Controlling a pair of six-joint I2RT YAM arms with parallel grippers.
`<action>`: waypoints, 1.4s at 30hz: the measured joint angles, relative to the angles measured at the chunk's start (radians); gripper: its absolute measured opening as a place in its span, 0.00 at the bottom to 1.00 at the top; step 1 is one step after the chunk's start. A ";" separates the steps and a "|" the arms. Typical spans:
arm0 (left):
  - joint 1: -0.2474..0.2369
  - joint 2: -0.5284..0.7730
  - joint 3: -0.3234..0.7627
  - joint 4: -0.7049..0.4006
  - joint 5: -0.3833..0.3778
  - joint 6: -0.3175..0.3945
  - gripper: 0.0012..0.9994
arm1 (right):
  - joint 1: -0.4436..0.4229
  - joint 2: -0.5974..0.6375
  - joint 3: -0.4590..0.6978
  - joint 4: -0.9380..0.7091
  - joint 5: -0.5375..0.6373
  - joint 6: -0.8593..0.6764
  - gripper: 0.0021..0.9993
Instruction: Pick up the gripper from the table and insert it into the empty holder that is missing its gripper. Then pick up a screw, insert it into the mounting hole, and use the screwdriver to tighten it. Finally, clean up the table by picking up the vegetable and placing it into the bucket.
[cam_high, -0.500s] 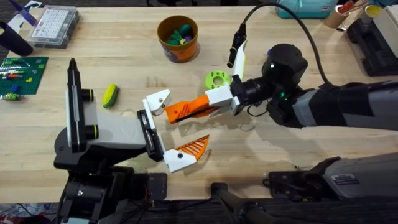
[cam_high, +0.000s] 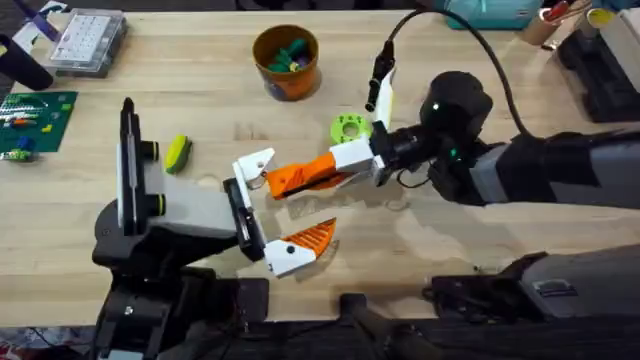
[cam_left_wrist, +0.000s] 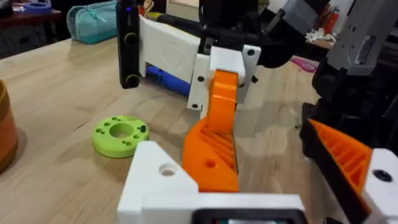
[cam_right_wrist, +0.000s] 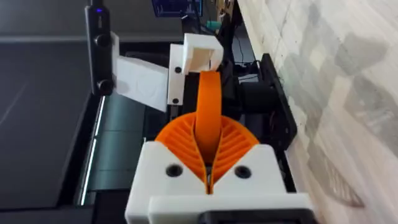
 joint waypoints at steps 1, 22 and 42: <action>0.000 0.000 0.000 0.000 0.001 0.000 0.99 | 0.000 0.000 0.000 0.004 -0.001 0.000 0.01; 0.000 0.000 0.000 -0.002 0.005 0.000 0.99 | 0.000 -0.043 0.000 0.011 0.013 0.005 0.01; 0.001 0.000 0.000 -0.001 -0.003 -0.003 0.99 | 0.004 -0.043 0.000 0.011 0.035 0.078 0.01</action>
